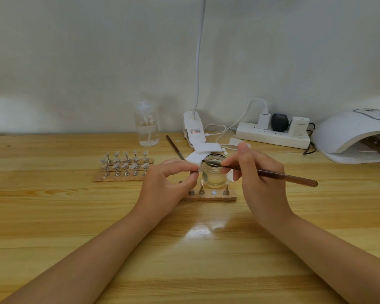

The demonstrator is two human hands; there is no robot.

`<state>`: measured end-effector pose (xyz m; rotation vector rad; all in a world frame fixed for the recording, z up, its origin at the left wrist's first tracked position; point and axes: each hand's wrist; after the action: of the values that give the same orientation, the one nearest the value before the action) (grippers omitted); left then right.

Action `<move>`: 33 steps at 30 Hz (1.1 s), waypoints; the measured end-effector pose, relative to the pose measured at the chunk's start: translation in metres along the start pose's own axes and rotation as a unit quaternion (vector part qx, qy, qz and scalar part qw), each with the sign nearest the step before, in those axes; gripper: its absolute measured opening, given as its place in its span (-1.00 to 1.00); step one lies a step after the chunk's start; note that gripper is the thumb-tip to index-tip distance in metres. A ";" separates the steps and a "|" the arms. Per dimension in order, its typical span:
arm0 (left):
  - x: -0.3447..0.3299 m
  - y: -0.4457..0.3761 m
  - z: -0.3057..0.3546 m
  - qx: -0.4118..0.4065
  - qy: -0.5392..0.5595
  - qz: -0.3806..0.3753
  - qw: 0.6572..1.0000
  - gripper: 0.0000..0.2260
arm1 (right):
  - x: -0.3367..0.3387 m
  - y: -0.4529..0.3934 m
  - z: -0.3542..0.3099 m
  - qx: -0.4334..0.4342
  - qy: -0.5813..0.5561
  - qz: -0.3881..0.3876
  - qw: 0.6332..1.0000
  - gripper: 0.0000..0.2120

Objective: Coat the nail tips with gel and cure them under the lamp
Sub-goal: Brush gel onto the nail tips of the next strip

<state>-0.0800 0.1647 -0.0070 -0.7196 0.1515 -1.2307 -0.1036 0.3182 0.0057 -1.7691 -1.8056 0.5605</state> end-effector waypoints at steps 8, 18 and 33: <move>0.000 0.001 0.001 0.007 0.001 -0.001 1.000 -0.74 | -0.001 0.001 -0.001 -0.031 -0.016 -0.013 0.999 -0.64; 0.000 0.002 0.005 0.034 0.019 -0.017 0.999 -0.83 | 0.001 -0.002 0.001 -0.022 -0.004 0.001 1.000 -0.61; 0.000 0.002 0.009 0.044 0.009 -0.024 0.999 -0.83 | 0.001 -0.002 -0.001 -0.024 -0.009 -0.013 1.000 -0.61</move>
<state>-0.0741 0.1686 -0.0017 -0.6392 0.0964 -1.2815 -0.1049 0.3191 0.0078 -1.7764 -1.8662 0.5283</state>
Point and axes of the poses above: each hand's wrist, its own y-axis away from the middle knuckle, its own x-axis out of the back of the hand, z = x × y, and after that the axes turned 6 degrees about y, right-handed
